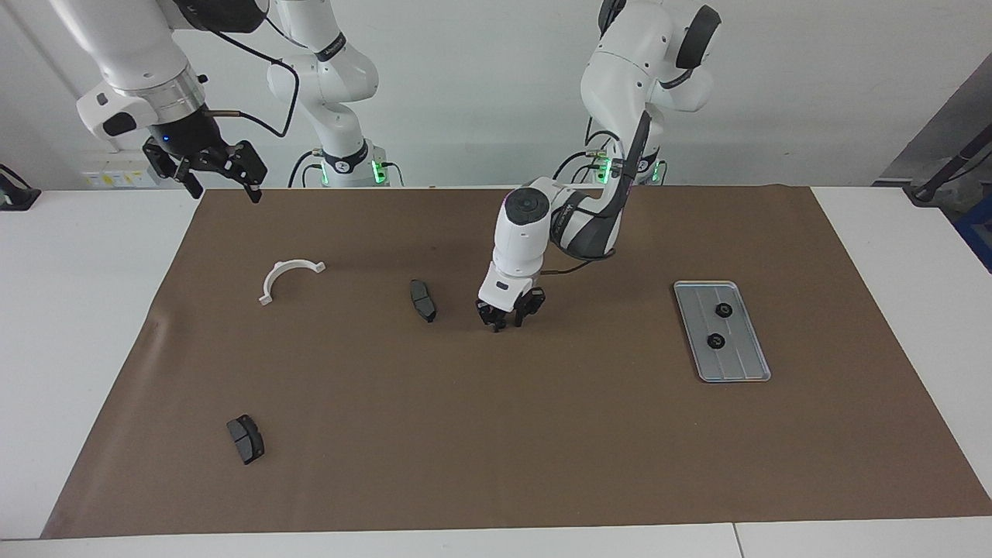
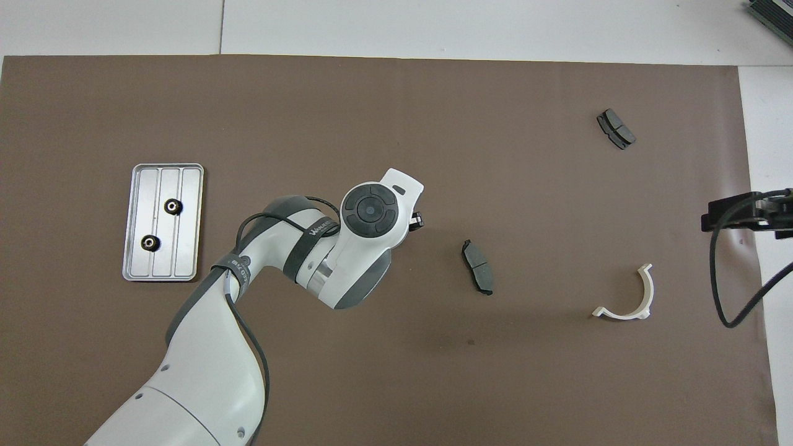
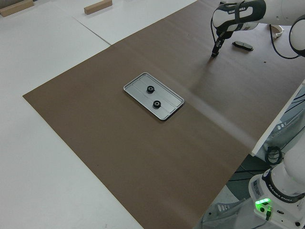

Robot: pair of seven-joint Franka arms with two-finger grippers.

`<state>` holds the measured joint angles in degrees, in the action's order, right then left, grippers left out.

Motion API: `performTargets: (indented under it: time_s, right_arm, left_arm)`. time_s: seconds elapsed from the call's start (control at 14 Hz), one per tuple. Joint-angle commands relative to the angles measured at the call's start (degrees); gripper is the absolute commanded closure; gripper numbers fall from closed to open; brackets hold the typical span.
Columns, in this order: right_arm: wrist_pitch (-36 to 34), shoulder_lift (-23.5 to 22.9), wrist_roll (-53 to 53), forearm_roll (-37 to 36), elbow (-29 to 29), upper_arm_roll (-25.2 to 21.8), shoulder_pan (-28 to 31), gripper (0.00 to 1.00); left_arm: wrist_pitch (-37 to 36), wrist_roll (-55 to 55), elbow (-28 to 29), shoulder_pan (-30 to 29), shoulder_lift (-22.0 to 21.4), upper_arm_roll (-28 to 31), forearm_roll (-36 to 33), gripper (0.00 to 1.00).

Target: Pick bearing gear from pile to tray

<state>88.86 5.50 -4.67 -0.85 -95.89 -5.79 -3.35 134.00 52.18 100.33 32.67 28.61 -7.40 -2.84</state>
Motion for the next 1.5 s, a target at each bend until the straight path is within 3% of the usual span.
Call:
performTargets:
  time_s: [0.0,0.57,1.43]
  right_arm:
    - [-2.54,-1.10,1.68,-1.08,1.57,-0.01,0.18,0.00]
    - [-2.38,-0.67,1.33,-0.90,0.88,0.08,0.09,0.00]
    - [-2.29,-0.14,1.42,-0.20,0.88,-0.01,0.09,0.00]
  left_arm:
    - [-0.58,1.25,-2.15,1.34,1.36,0.81,-1.38,0.49]
    - [-2.16,1.34,-4.26,2.31,2.68,0.81,-3.67,0.55]
    - [-2.95,1.17,-4.26,2.14,2.68,0.90,-3.76,0.87]
